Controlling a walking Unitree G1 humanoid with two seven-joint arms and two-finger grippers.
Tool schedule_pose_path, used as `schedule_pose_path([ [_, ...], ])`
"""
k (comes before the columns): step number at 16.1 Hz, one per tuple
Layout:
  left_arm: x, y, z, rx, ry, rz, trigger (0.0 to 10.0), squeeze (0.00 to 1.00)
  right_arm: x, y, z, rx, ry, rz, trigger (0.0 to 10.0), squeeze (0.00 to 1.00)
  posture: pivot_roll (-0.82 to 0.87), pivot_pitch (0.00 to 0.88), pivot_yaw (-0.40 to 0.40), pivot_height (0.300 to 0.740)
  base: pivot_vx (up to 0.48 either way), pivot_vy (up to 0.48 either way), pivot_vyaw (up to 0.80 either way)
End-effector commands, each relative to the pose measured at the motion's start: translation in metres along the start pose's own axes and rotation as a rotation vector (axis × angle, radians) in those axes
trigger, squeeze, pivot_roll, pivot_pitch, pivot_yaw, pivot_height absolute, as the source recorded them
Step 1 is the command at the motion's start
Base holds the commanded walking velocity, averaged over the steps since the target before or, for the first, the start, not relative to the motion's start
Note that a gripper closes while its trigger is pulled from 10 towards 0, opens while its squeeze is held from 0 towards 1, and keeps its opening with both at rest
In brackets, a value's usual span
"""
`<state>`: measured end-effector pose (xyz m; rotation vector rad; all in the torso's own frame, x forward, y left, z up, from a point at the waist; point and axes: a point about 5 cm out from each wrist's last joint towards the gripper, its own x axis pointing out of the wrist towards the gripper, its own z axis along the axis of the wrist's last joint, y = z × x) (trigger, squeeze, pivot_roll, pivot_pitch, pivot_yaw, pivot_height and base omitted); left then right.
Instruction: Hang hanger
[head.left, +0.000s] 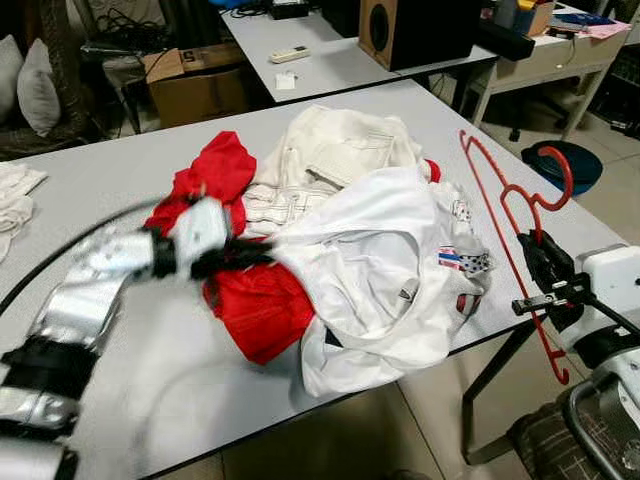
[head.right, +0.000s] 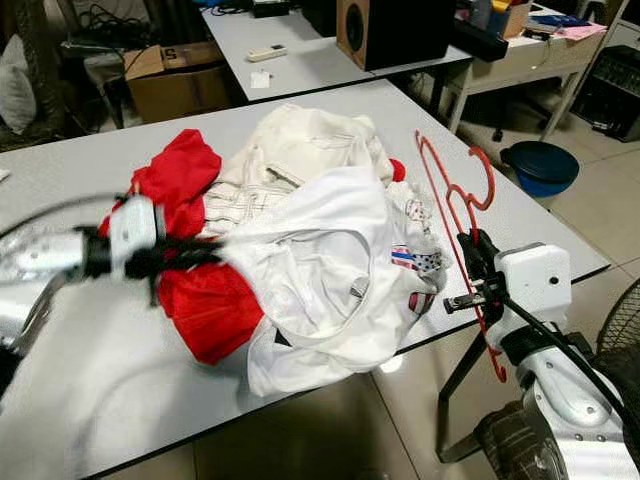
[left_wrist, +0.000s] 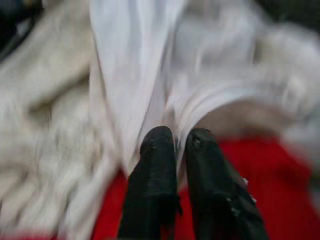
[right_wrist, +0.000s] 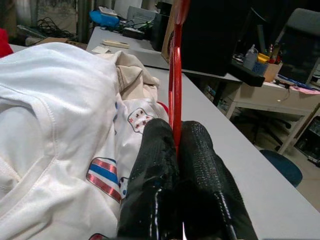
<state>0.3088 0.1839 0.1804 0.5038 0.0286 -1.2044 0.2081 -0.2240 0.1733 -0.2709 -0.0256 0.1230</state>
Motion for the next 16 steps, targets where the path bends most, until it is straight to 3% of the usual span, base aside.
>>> schedule_pose_path([
  [1, 0.000, 0.007, 0.015, 0.008, -0.067, 0.008, 10.0, 1.00, -0.004, -0.005, 0.000, -0.010, -0.005, -0.041, 10.0, 0.00, -0.11, 0.000, 0.087, 0.740, 0.000, 0.000, 0.00],
  [4, 0.007, 0.012, 0.023, -0.002, -0.119, 0.020, 10.0, 1.00, -0.009, -0.010, -0.001, -0.013, 0.005, -0.084, 10.0, 0.00, -0.12, 0.000, 0.100, 0.740, 0.000, 0.000, 0.00],
  [7, 0.029, 0.007, 0.034, -0.019, -0.175, -0.008, 10.0, 1.00, -0.012, -0.018, -0.002, -0.017, 0.015, -0.159, 10.0, 0.00, -0.13, 0.000, 0.118, 0.740, 0.000, 0.000, 0.00],
  [10, 0.064, -0.001, 0.043, -0.026, -0.221, 0.000, 10.0, 1.00, -0.016, -0.022, -0.002, -0.004, 0.011, -0.194, 10.0, 0.00, -0.14, 0.000, 0.128, 0.740, 0.000, 0.000, 0.00],
  [11, 0.076, -0.007, 0.045, 0.013, -0.220, -0.019, 10.0, 1.00, -0.017, -0.022, -0.002, -0.001, 0.009, -0.200, 10.0, 0.00, -0.15, 0.000, 0.133, 0.740, 0.000, 0.000, 0.00],
  [12, 0.089, -0.013, 0.045, 0.061, -0.196, -0.038, 10.0, 0.93, -0.018, -0.022, -0.002, 0.000, 0.009, -0.202, 10.0, 0.00, -0.15, 0.000, 0.134, 0.740, 0.000, 0.000, 0.00],
  [13, 0.105, -0.016, 0.043, 0.125, -0.163, -0.049, 10.0, 0.00, -0.018, -0.021, -0.001, -0.001, 0.008, -0.200, 10.0, 0.00, -0.16, 0.000, 0.139, 0.740, 0.000, 0.000, 0.00],
  [15, 0.124, -0.011, 0.043, 0.288, -0.085, 0.006, 10.0, 0.00, -0.018, -0.020, 0.000, -0.003, 0.003, -0.201, 10.0, 0.00, -0.16, 0.000, 0.140, 0.740, 0.000, 0.000, 0.00],
  [16, 0.127, -0.007, 0.045, 0.319, -0.071, 0.038, 10.0, 0.00, -0.018, -0.020, 0.001, -0.005, 0.002, -0.201, 10.0, 0.00, -0.17, 0.000, 0.151, 0.740, 0.000, 0.000, 0.00],
])
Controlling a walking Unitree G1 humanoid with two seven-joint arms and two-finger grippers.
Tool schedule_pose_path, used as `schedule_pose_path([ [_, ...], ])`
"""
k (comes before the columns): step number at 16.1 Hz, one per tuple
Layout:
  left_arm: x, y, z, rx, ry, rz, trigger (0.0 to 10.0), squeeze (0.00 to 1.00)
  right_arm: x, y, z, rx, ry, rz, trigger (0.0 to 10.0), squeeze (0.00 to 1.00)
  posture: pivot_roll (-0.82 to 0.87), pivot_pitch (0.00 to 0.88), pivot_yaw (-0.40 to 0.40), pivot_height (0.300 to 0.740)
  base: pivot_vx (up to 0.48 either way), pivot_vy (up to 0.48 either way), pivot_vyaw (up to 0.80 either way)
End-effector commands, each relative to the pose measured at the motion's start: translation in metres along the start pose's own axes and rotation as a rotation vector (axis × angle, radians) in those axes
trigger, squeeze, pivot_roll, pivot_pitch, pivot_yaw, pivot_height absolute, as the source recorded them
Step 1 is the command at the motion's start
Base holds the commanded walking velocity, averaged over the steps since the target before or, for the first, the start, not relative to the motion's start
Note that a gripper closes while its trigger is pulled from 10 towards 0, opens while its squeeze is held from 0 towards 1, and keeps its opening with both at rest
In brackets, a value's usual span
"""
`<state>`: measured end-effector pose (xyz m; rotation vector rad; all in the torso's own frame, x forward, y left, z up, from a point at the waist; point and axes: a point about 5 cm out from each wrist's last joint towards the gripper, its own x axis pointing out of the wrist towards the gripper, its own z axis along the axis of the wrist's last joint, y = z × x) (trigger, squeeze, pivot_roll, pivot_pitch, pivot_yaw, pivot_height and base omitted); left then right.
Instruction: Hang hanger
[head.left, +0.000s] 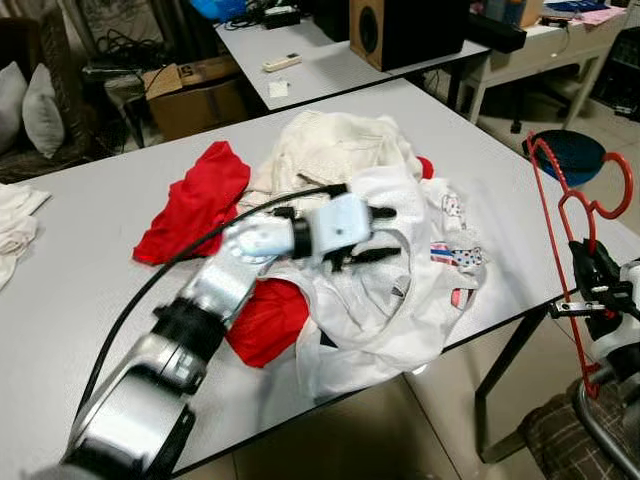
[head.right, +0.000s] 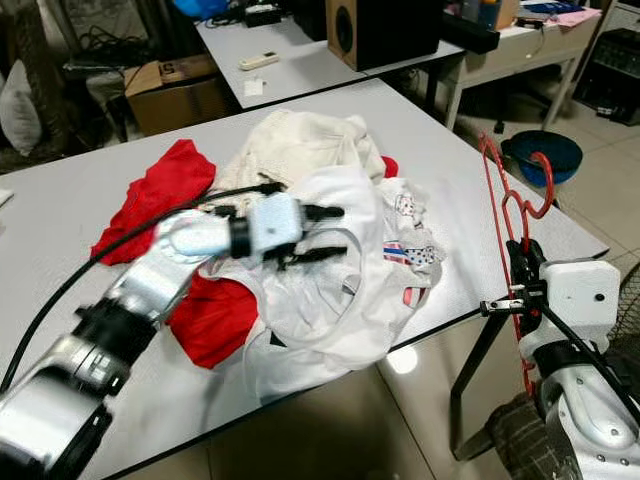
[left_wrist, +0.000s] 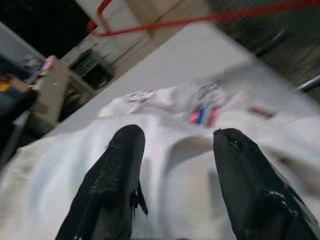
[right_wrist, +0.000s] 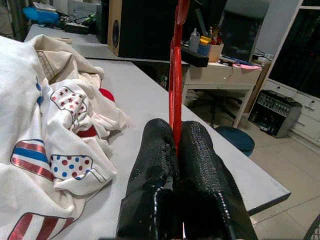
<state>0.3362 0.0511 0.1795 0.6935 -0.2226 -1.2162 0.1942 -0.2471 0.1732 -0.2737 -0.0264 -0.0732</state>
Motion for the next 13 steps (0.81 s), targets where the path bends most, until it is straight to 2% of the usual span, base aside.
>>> schedule_pose_path([
  [1, 0.003, 0.008, -0.001, 0.071, 0.044, 0.058, 10.0, 0.00, -0.002, 0.000, 0.007, 0.002, -0.025, -0.009, 10.0, 0.00, -0.18, 0.000, 0.154, 0.740, 0.000, 0.000, 0.00],
  [4, 0.010, 0.014, -0.001, 0.133, 0.054, 0.090, 10.0, 0.00, -0.004, -0.001, 0.007, -0.001, -0.025, -0.015, 10.0, 0.00, -0.19, 0.000, 0.161, 0.740, 0.000, 0.000, 0.00],
  [6, 0.008, 0.011, -0.007, 0.150, 0.066, 0.060, 10.0, 0.00, -0.005, 0.000, 0.008, -0.002, -0.024, -0.017, 10.0, 0.00, -0.19, 0.000, 0.162, 0.740, 0.000, 0.000, 0.00],
  [7, 0.000, 0.009, -0.011, 0.093, 0.042, 0.034, 10.0, 0.00, -0.006, 0.000, 0.008, -0.001, -0.025, -0.018, 10.0, 0.00, -0.19, 0.000, 0.163, 0.740, 0.000, 0.000, 0.00],
  [9, -0.017, 0.013, -0.012, -0.147, -0.061, 0.034, 10.0, 0.00, -0.007, 0.002, 0.009, 0.009, -0.028, -0.007, 10.0, 0.00, -0.18, 0.000, 0.161, 0.740, 0.000, 0.000, 0.00],
  [10, -0.034, 0.014, -0.016, -0.257, -0.080, 0.018, 10.0, 0.00, -0.005, 0.007, 0.011, 0.014, -0.040, 0.044, 10.0, 0.00, -0.18, 0.000, 0.155, 0.740, 0.000, 0.000, 0.00],
  [11, -0.043, 0.014, -0.019, -0.286, -0.078, 0.004, 10.0, 0.00, -0.004, 0.010, 0.012, 0.017, -0.048, 0.068, 10.0, 0.00, -0.17, 0.000, 0.151, 0.740, 0.000, 0.000, 0.00],
  [12, -0.063, 0.012, -0.023, -0.331, -0.070, -0.014, 10.0, 0.00, -0.001, 0.015, 0.016, 0.025, -0.069, 0.104, 10.0, 0.00, -0.16, 0.000, 0.140, 0.740, 0.000, 0.000, 0.00],
  [13, -0.081, 0.009, -0.023, -0.332, -0.075, -0.025, 10.0, 0.00, 0.002, 0.017, 0.019, 0.031, -0.086, 0.124, 10.0, 0.00, -0.14, 0.000, 0.122, 0.740, 0.000, 0.000, 0.00],
])
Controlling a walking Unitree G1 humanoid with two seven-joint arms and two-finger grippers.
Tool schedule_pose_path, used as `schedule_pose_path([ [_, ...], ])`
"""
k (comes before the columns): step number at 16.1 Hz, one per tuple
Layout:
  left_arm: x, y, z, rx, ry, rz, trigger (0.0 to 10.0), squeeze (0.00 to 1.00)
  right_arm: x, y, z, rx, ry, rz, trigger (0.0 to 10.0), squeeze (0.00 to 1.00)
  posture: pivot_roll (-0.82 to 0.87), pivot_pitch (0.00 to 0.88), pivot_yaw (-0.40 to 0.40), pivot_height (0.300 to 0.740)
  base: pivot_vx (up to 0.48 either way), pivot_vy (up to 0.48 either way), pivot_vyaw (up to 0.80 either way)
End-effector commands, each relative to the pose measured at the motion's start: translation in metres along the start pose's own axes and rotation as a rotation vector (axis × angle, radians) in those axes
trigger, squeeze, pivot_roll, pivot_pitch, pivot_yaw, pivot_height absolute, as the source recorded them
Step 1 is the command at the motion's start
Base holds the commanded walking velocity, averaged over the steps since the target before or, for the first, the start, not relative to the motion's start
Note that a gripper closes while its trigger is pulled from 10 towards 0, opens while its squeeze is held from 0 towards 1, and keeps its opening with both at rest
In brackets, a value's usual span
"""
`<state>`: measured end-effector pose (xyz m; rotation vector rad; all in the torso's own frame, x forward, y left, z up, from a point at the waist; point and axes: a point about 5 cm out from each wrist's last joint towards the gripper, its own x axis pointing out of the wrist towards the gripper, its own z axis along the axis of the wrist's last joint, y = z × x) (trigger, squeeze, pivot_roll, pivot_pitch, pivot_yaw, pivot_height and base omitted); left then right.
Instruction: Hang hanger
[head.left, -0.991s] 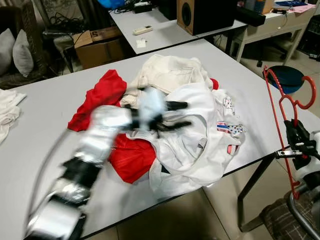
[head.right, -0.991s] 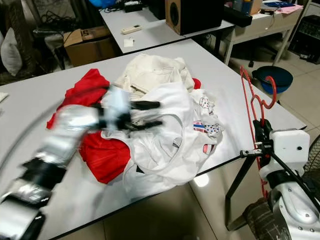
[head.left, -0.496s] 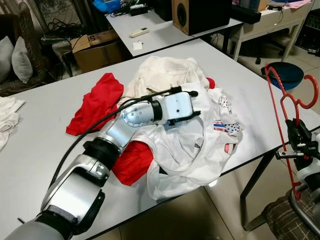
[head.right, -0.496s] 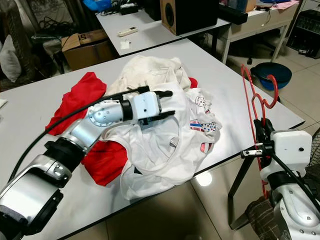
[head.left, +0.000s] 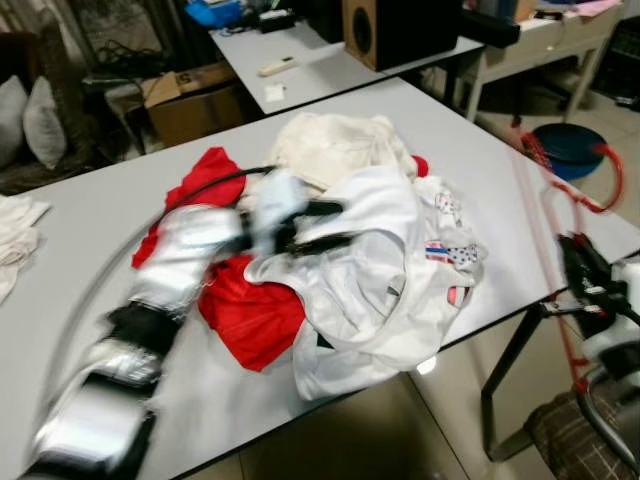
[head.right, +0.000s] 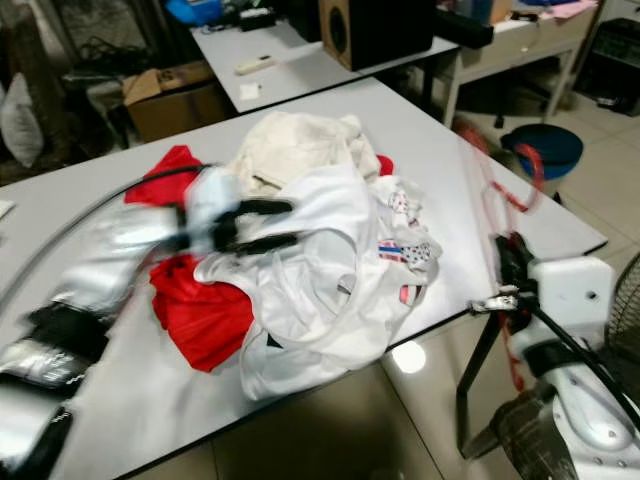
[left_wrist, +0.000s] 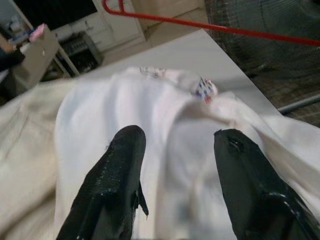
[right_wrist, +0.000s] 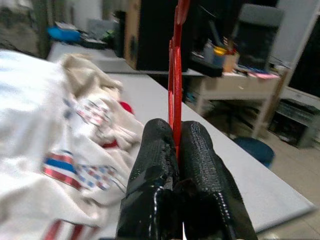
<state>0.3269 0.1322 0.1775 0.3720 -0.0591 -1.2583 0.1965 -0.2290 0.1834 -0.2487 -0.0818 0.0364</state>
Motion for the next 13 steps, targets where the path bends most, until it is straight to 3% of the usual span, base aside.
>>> schedule_pose_path([
  [1, -0.015, -0.003, 0.008, 0.029, -0.025, -0.023, 10.0, 0.00, 0.003, 0.003, 0.005, 0.005, -0.024, 0.032, 10.0, 0.00, -0.12, 0.000, 0.110, 0.740, 0.000, 0.000, 0.00],
  [3, -0.025, -0.014, 0.010, 0.065, -0.012, -0.068, 10.0, 0.00, 0.007, 0.004, 0.005, 0.008, -0.028, 0.042, 10.0, 0.00, -0.10, 0.000, 0.092, 0.740, 0.000, 0.000, 0.00],
  [4, -0.032, -0.026, 0.008, 0.040, 0.043, -0.121, 10.0, 0.86, 0.013, 0.005, 0.004, 0.013, -0.030, 0.057, 10.0, 0.00, -0.09, 0.000, 0.086, 0.740, 0.000, 0.000, 0.00],
  [5, -0.036, -0.032, 0.007, -0.003, 0.072, -0.142, 10.0, 1.00, 0.017, 0.007, 0.004, 0.016, -0.031, 0.070, 10.0, 0.00, -0.07, 0.000, 0.073, 0.740, 0.000, 0.000, 0.00],
  [6, -0.039, -0.034, 0.007, -0.015, 0.081, -0.136, 10.0, 1.00, 0.020, 0.010, 0.004, 0.018, -0.034, 0.078, 10.0, 0.00, -0.06, 0.000, 0.072, 0.740, 0.000, 0.000, 0.00],
  [7, -0.041, -0.035, 0.006, 0.042, 0.107, -0.117, 10.0, 1.00, 0.021, 0.012, 0.005, 0.022, -0.038, 0.081, 10.0, 0.00, -0.06, 0.000, 0.074, 0.740, 0.000, 0.000, 0.00],
  [8, -0.043, -0.036, 0.002, 0.105, 0.148, -0.112, 10.0, 1.00, 0.022, 0.013, 0.005, 0.025, -0.039, 0.083, 10.0, 0.00, -0.05, 0.000, 0.072, 0.740, 0.000, 0.000, 0.00],
  [9, -0.042, -0.032, -0.005, 0.238, 0.230, -0.064, 10.0, 1.00, 0.022, 0.014, 0.004, 0.032, -0.038, 0.084, 10.0, 0.00, -0.05, 0.000, 0.072, 0.740, 0.000, 0.000, 0.00],
  [10, -0.041, -0.034, -0.012, 0.306, 0.274, -0.070, 10.0, 0.04, 0.023, 0.016, 0.003, 0.037, -0.036, 0.086, 10.0, 0.00, -0.05, 0.000, 0.076, 0.740, 0.000, 0.000, 0.00],
  [13, -0.031, -0.041, -0.016, 0.329, 0.275, -0.072, 10.0, 0.00, 0.023, 0.019, 0.002, 0.045, -0.034, 0.091, 10.0, 0.00, -0.05, 0.000, 0.079, 0.740, 0.000, 0.000, 0.00],
])
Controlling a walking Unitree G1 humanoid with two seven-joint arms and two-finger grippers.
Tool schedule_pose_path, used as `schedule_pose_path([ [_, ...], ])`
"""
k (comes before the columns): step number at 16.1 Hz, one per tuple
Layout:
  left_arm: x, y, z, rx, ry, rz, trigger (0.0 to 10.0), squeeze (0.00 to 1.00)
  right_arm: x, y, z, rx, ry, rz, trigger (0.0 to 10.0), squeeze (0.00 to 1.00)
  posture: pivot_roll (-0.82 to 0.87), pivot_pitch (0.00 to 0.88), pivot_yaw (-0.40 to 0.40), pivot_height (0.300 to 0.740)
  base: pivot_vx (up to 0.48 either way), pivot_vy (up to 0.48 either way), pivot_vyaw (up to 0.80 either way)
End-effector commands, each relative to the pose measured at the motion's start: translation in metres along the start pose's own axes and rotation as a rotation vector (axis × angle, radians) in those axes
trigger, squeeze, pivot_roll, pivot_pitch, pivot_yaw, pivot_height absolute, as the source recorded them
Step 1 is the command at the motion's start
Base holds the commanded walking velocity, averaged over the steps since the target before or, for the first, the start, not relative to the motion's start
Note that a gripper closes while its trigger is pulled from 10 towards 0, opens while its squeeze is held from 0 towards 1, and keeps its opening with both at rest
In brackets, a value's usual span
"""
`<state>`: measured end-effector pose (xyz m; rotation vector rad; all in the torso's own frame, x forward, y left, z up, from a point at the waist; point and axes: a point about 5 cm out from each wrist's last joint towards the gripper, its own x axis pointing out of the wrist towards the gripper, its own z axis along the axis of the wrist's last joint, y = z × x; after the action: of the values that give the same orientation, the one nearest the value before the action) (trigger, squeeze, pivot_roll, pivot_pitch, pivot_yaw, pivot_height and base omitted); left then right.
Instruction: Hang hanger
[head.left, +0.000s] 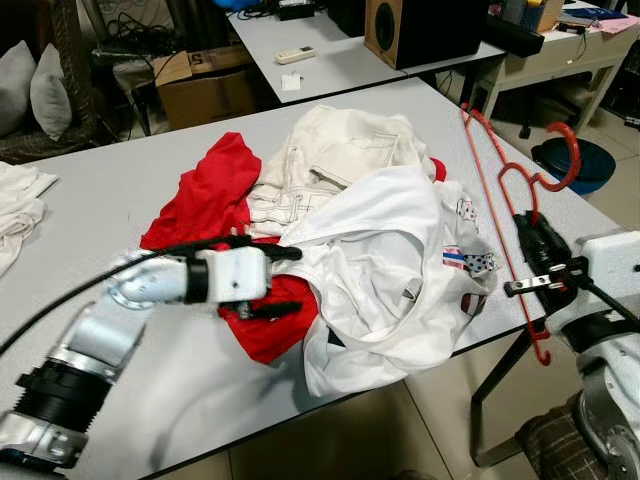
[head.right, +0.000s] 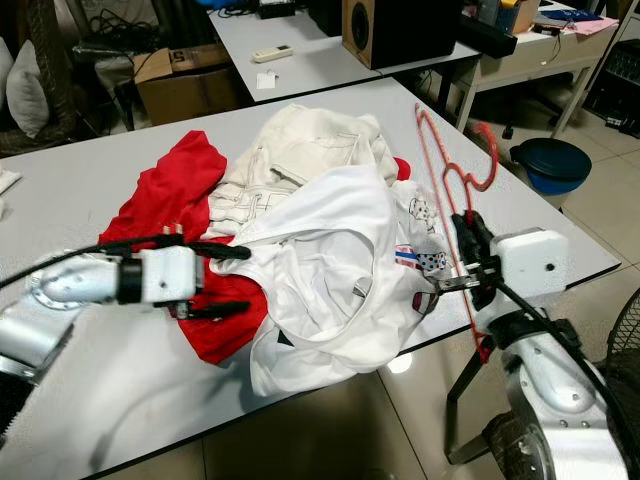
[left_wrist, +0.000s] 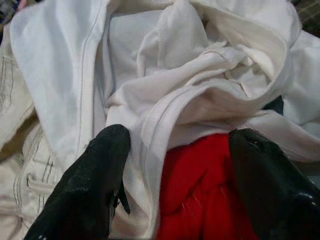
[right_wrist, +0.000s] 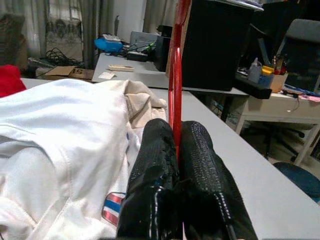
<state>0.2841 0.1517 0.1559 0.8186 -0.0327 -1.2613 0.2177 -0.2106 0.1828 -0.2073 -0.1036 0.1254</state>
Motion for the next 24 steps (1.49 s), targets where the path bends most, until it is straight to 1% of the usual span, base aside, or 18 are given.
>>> schedule_pose_path([
  [1, 0.001, -0.002, -0.002, 0.015, 0.017, -0.001, 10.0, 0.00, 0.002, 0.002, 0.000, 0.003, 0.000, 0.007, 10.0, 0.00, -0.05, 0.000, 0.082, 0.740, 0.000, 0.000, 0.00],
  [2, 0.013, -0.003, -0.003, 0.047, 0.013, 0.008, 10.0, 0.00, 0.002, 0.003, 0.000, 0.007, -0.002, 0.005, 10.0, 0.00, -0.05, 0.000, 0.087, 0.740, 0.000, 0.000, 0.00],
  [3, 0.018, 0.000, -0.002, 0.074, 0.005, 0.030, 10.0, 0.00, 0.002, 0.003, 0.000, 0.009, -0.004, 0.003, 10.0, 0.00, -0.05, 0.000, 0.089, 0.740, 0.000, 0.000, 0.00],
  [6, 0.031, 0.000, 0.002, 0.108, -0.013, 0.005, 10.0, 0.00, 0.002, 0.005, 0.000, 0.015, -0.006, -0.001, 10.0, 0.00, -0.06, 0.000, 0.098, 0.740, 0.000, 0.000, 0.00],
  [7, 0.033, 0.003, 0.006, 0.093, -0.036, 0.000, 10.0, 0.00, 0.002, 0.006, -0.001, 0.017, -0.007, -0.002, 10.0, 0.00, -0.06, 0.000, 0.102, 0.740, 0.000, 0.000, 0.00],
  [8, 0.033, 0.005, 0.006, 0.101, -0.044, 0.012, 4.3, 0.00, 0.001, 0.006, -0.001, 0.018, -0.005, -0.008, 10.0, 0.00, -0.06, 0.000, 0.107, 0.740, 0.000, 0.000, 0.00],
  [9, 0.033, 0.006, 0.005, 0.098, -0.046, 0.015, 4.3, 0.00, 0.000, 0.005, -0.001, 0.018, -0.005, -0.010, 10.0, 0.00, -0.06, 0.000, 0.107, 0.740, 0.000, 0.000, 0.00],
  [10, 0.030, 0.009, 0.003, 0.089, -0.033, 0.018, 0.0, 0.00, 0.000, 0.005, -0.001, 0.021, -0.005, -0.015, 10.0, 0.00, -0.06, 0.000, 0.110, 0.740, 0.000, 0.000, 0.00],
  [12, 0.028, 0.011, 0.000, 0.089, -0.021, 0.019, 0.0, 0.00, 0.000, 0.006, -0.001, 0.024, -0.005, -0.018, 10.0, 0.00, -0.05, 0.000, 0.110, 0.740, 0.000, 0.000, 0.00],
  [14, 0.027, 0.008, -0.003, 0.075, -0.009, -0.018, 0.0, 0.00, 0.001, 0.007, -0.002, 0.025, -0.006, -0.020, 10.0, 0.00, -0.05, 0.000, 0.111, 0.740, 0.000, 0.000, 0.00],
  [16, 0.027, 0.006, -0.004, 0.063, -0.010, -0.029, 0.0, 0.00, 0.001, 0.006, -0.002, 0.025, -0.007, -0.022, 10.0, 0.00, -0.05, 0.000, 0.107, 0.740, 0.000, 0.000, 0.00],
  [24, 0.023, 0.008, -0.003, 0.009, -0.056, 0.014, 0.0, 0.00, 0.004, 0.004, -0.001, 0.016, -0.007, -0.008, 10.0, 0.00, -0.05, 0.000, 0.082, 0.740, 0.000, 0.000, 0.00],
])
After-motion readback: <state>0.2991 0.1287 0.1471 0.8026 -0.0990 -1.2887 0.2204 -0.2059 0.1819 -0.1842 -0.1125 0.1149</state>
